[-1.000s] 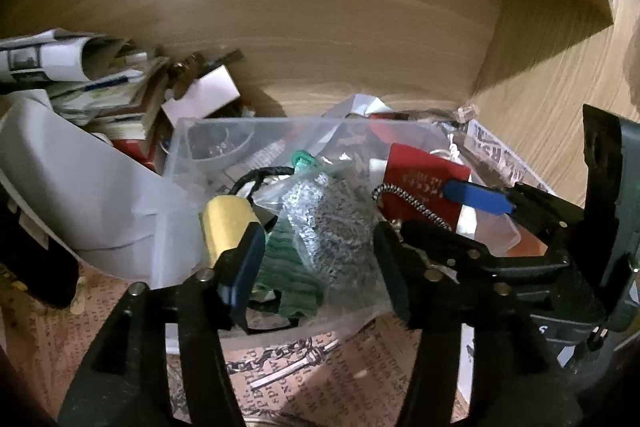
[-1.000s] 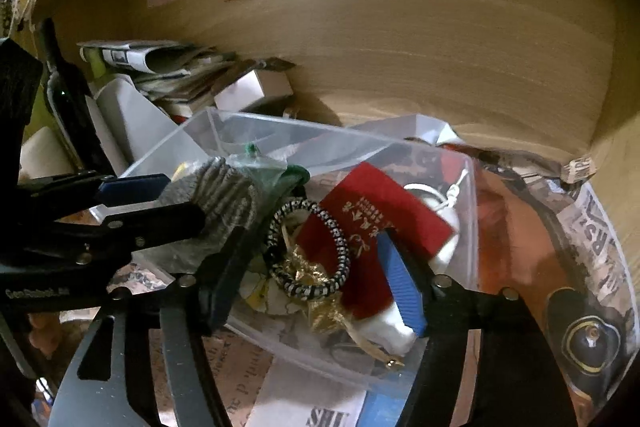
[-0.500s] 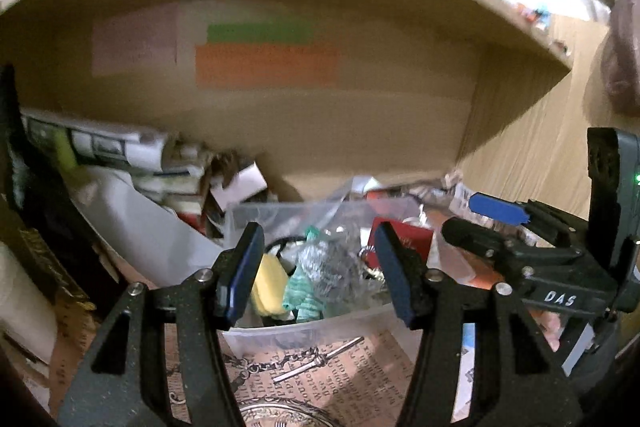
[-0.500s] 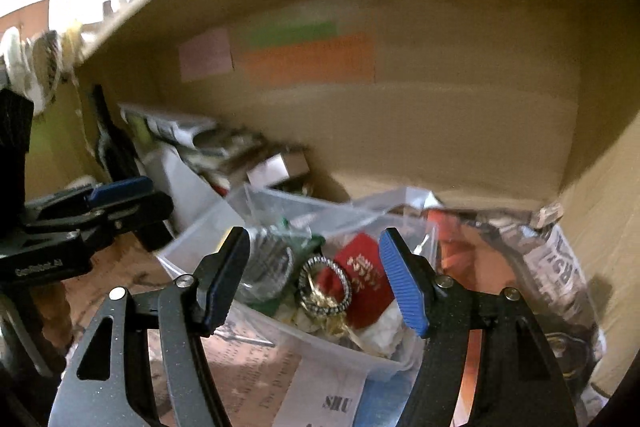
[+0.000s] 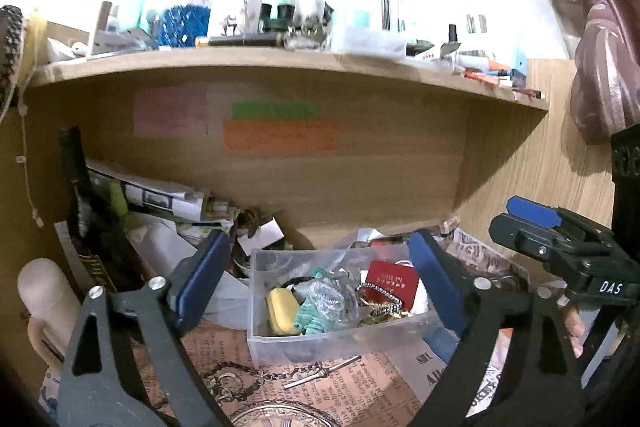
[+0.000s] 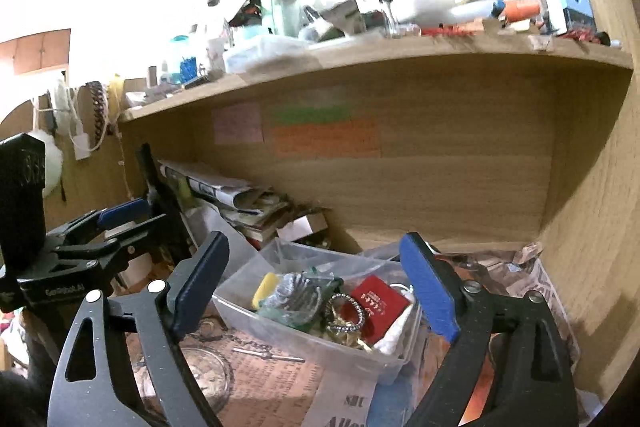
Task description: Organize soft objects
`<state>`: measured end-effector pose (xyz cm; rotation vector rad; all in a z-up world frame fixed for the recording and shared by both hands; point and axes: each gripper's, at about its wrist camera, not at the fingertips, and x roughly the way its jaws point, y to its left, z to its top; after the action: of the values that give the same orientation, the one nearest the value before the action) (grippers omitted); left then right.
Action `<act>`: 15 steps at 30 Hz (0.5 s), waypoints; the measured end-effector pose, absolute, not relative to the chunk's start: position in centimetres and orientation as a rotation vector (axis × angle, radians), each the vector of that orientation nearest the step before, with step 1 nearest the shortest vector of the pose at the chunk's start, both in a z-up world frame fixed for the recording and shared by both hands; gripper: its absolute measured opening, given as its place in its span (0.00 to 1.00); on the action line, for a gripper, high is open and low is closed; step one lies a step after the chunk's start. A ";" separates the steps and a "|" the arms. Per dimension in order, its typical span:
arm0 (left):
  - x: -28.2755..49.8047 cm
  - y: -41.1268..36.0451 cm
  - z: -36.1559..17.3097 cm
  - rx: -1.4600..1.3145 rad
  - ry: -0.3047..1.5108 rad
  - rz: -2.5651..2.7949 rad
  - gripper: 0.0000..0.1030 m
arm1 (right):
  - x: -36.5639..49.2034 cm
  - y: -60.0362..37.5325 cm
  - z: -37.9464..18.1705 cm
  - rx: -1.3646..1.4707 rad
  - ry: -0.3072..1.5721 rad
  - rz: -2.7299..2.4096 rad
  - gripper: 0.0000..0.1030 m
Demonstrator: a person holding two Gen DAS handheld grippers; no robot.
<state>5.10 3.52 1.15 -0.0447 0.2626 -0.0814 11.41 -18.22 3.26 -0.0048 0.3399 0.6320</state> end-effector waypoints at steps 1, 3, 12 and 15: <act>4.8 3.5 1.2 -0.045 0.256 -0.078 0.94 | 11.2 -18.3 3.3 -0.004 0.337 0.631 0.88; 4.2 3.5 1.5 -0.049 0.245 -0.073 0.97 | 10.9 -18.3 3.4 -0.002 0.326 0.626 0.94; 3.8 3.4 1.2 -0.052 0.247 -0.064 1.00 | 9.8 -18.4 3.7 0.002 0.297 0.593 1.00; 3.8 3.3 1.0 -0.050 0.248 -0.058 1.00 | 9.7 -18.4 3.7 0.000 0.296 0.593 1.00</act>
<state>3.77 3.30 1.01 -0.0495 0.2480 -0.0576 9.74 -18.36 3.69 0.0003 0.2964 0.5925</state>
